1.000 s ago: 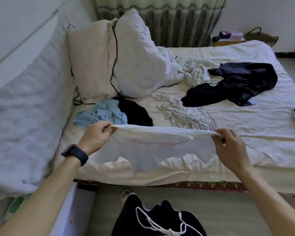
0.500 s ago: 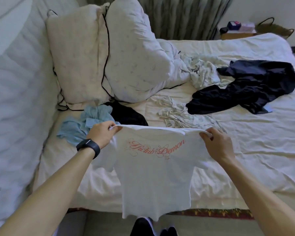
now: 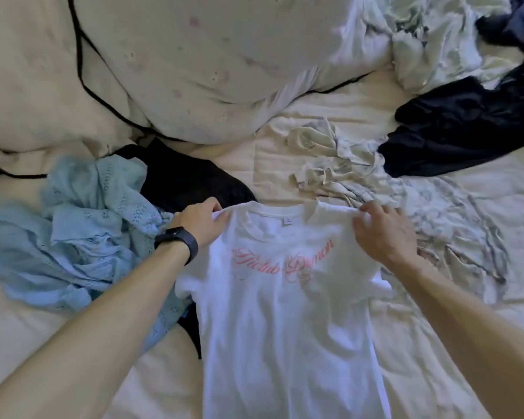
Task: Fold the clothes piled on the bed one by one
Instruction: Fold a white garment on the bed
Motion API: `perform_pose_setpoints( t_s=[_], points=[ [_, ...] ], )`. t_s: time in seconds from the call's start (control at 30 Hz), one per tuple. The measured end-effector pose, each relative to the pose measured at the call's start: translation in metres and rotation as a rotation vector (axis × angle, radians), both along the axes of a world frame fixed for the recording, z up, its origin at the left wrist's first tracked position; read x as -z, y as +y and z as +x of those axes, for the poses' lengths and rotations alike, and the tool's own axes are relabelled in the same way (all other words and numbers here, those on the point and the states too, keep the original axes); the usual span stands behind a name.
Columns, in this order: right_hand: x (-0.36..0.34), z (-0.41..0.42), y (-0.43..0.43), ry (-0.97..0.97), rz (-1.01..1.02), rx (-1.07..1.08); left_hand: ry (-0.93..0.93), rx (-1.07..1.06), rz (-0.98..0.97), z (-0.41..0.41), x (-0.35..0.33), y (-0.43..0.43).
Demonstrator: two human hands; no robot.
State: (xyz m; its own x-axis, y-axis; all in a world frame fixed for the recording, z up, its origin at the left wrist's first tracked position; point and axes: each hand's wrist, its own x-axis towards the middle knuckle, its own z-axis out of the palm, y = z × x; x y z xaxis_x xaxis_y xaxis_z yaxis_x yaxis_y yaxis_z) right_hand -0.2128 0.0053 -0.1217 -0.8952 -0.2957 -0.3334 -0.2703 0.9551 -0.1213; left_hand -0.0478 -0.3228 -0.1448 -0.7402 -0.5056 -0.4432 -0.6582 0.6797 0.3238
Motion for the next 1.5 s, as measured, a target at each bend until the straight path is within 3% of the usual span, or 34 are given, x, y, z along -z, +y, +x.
perform_pose_setpoints(
  t_s=[0.17,0.33,0.47,0.6,0.7,0.77,0.83,0.97,1.03,1.13,1.27,1.33,1.5],
  points=[
    [0.017,-0.012,-0.006,0.034,0.006,-0.122,0.131,0.005,0.135,0.007,0.014,-0.014],
    [0.014,-0.023,-0.015,0.126,-0.111,-0.028,0.203,-0.063,0.008,0.011,0.007,-0.018],
    [0.015,-0.021,-0.007,-0.103,-0.087,0.103,0.101,-0.069,-0.057,0.010,0.007,-0.006],
    [0.010,-0.009,0.024,-0.379,-0.342,0.298,0.248,0.058,-0.343,0.004,-0.002,0.036],
    [0.011,0.008,0.049,-0.566,-0.411,0.361,0.346,0.276,-0.357,-0.001,-0.009,0.096],
    [0.014,0.015,0.057,-0.536,-0.424,0.363,0.288,0.472,-0.252,-0.010,-0.008,0.140],
    [0.013,0.012,0.059,-0.404,-0.413,0.356,0.112,0.663,-0.132,-0.021,-0.002,0.176],
    [-0.002,-0.009,0.071,-0.197,-0.581,0.450,-0.146,0.675,-0.123,-0.043,0.011,0.203],
    [-0.003,-0.008,0.084,-0.302,-0.669,0.491,-0.170,0.634,-0.152,-0.060,0.003,0.210],
    [0.007,0.015,0.105,-0.478,-0.583,0.561,-0.051,0.609,-0.144,-0.092,-0.017,0.223],
    [0.005,0.055,0.111,-0.292,-0.735,0.840,0.093,0.737,-0.163,-0.139,-0.030,0.243],
    [0.001,0.072,0.107,-0.250,-0.738,0.916,0.061,0.857,-0.161,-0.159,-0.030,0.254],
    [0.009,0.100,0.099,-0.563,-0.651,0.858,-0.168,1.070,-0.219,-0.199,-0.024,0.286]
  ],
)
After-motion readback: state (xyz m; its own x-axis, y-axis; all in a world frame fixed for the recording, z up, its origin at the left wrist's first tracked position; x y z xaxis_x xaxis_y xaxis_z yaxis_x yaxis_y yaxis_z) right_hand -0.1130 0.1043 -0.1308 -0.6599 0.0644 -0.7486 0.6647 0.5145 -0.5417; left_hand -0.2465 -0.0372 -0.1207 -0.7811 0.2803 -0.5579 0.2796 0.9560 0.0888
